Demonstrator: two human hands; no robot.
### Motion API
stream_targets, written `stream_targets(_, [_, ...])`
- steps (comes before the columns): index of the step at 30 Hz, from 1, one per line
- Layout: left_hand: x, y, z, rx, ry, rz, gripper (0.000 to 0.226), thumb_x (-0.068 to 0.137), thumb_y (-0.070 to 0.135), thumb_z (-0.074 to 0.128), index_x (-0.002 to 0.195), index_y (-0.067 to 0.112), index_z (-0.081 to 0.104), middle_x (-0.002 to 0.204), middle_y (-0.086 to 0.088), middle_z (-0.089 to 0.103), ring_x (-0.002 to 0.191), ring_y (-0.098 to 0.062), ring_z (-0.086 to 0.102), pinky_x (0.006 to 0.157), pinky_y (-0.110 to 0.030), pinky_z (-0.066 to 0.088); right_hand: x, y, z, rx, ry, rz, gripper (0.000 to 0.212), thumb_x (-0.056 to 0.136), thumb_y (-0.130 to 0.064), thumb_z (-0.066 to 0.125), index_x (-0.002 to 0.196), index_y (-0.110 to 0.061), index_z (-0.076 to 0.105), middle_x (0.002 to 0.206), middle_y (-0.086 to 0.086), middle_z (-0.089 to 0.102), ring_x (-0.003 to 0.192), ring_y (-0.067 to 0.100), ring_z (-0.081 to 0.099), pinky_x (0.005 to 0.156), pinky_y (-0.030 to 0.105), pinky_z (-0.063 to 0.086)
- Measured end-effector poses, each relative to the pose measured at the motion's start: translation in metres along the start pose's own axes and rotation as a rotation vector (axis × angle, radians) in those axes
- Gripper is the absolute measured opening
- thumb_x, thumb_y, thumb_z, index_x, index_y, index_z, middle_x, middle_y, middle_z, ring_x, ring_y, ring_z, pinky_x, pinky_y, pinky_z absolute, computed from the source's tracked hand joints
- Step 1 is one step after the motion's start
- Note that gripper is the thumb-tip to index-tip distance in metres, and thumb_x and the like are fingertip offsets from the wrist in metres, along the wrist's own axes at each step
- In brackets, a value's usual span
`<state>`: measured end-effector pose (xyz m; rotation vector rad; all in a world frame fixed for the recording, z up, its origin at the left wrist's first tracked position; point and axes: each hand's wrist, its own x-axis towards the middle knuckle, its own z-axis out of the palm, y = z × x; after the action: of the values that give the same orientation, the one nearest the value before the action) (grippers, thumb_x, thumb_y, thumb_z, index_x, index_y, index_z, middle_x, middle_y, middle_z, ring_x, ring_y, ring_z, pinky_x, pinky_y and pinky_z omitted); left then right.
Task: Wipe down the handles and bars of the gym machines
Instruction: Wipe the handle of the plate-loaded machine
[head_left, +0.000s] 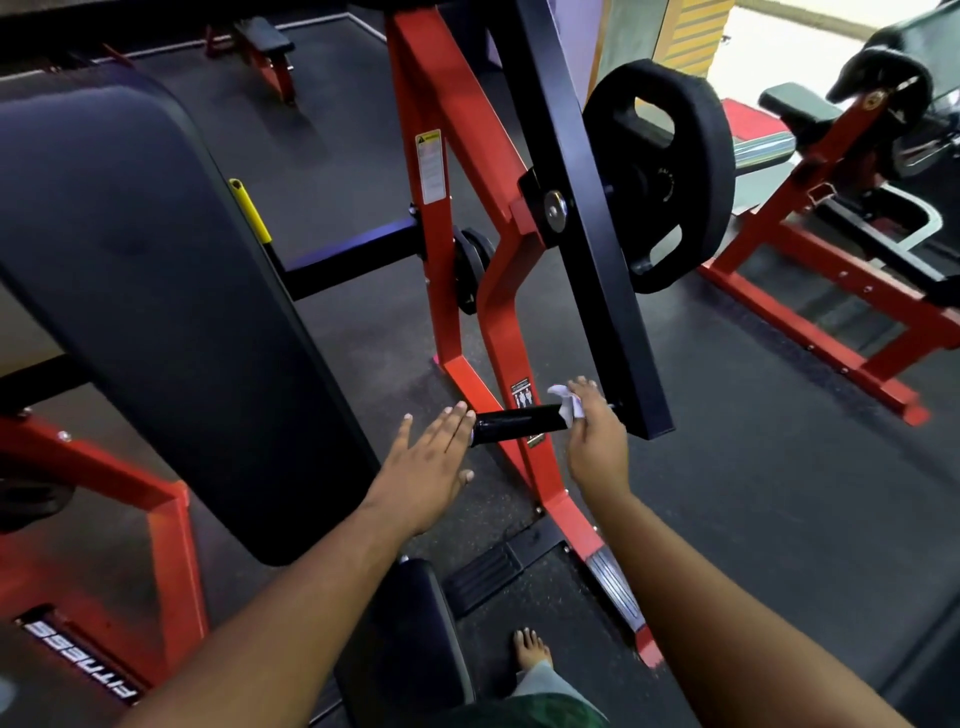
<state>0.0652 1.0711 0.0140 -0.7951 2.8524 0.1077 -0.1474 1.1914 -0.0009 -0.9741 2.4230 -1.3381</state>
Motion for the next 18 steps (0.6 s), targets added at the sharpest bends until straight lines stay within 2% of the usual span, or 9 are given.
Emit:
stream_targets(2, [-0.001,0.002,0.000,-0.001,-0.008,-0.009,0.077,0.109,0.048,0.032,0.163,0.018,-0.015,0.169,0.002,-0.021,0.158,-0.013,-0.011,0.127,-0.057,0.000,0.012,0.002,0.009,-0.222,-0.187,0.027,0.042,0.102,0.001,0.039,0.133,-0.014,0.063,0.139,0.012,0.059,0.132,0.029,0.053,0.105,0.039,0.045])
stream_targets(4, [-0.001,0.004,-0.001,0.000,-0.014,-0.017,0.077,0.109,0.048,0.032,0.162,0.018,-0.015,0.169,0.002,-0.022,0.158,-0.013,-0.011,0.127,-0.057,0.000,0.008,-0.006,0.026,-0.317,-0.293,0.026,0.048,0.096,0.008,0.040,0.138,-0.008,0.057,0.147,0.019,0.051,0.139,0.033,0.045,0.111,0.043,0.040])
stream_targets(8, [-0.002,0.003,-0.003,-0.013,-0.011,-0.030,0.077,0.109,0.047,0.034,0.163,0.018,-0.013,0.169,0.003,-0.021,0.158,-0.012,-0.009,0.127,-0.056,0.000,-0.019,-0.041,0.050,-0.139,-0.377,-0.181,0.047,0.097,0.012,0.042,0.139,-0.001,0.057,0.147,0.019,0.052,0.141,0.030,0.043,0.120,0.045,0.031])
stream_targets(9, [-0.002,0.003,-0.002,-0.017,-0.007,-0.030,0.077,0.109,0.046,0.035,0.163,0.018,-0.011,0.170,0.003,-0.018,0.158,-0.012,-0.008,0.127,-0.055,0.000,-0.026,-0.045,0.049,-0.052,-0.389,-0.215,0.045,0.097,0.012,0.043,0.138,0.000,0.058,0.143,0.018,0.055,0.139,0.026,0.045,0.120,0.041,0.032])
stream_targets(12, [-0.002,0.003,-0.003,-0.004,-0.006,-0.030,0.076,0.109,0.046,0.034,0.163,0.018,-0.010,0.171,0.002,-0.015,0.159,-0.013,-0.007,0.127,-0.054,-0.002,-0.050,-0.038,0.031,0.249,-0.335,-0.223,0.038,0.100,0.008,0.047,0.132,-0.004,0.064,0.134,0.000,0.063,0.129,0.003,0.053,0.113,0.017,0.037])
stream_targets(14, [-0.001,0.003,-0.006,0.028,-0.015,-0.026,0.073,0.110,0.047,0.030,0.163,0.018,-0.011,0.172,0.001,-0.012,0.158,-0.013,-0.008,0.127,-0.056,-0.001,-0.061,-0.019,0.025,0.411,-0.182,-0.001,0.031,0.105,-0.005,0.048,0.128,-0.010,0.069,0.129,-0.005,0.068,0.120,-0.001,0.060,0.104,0.016,0.045])
stream_targets(16, [0.003,0.004,-0.010,0.055,-0.016,-0.021,0.071,0.110,0.049,0.026,0.164,0.017,-0.008,0.173,0.000,-0.006,0.159,-0.015,-0.006,0.127,-0.058,-0.001,-0.065,-0.002,0.026,0.668,0.041,0.455,0.027,0.107,-0.017,0.049,0.124,-0.013,0.069,0.125,0.005,0.071,0.111,0.010,0.067,0.098,0.025,0.052])
stream_targets(18, [0.010,0.007,-0.014,0.082,-0.010,-0.012,0.072,0.109,0.051,0.025,0.164,0.017,-0.006,0.173,-0.001,0.001,0.159,-0.017,-0.003,0.126,-0.059,-0.001,-0.060,0.015,0.030,0.917,0.133,0.869,0.029,0.106,-0.025,0.051,0.128,-0.009,0.064,0.129,0.019,0.066,0.109,0.028,0.069,0.099,0.040,0.054])
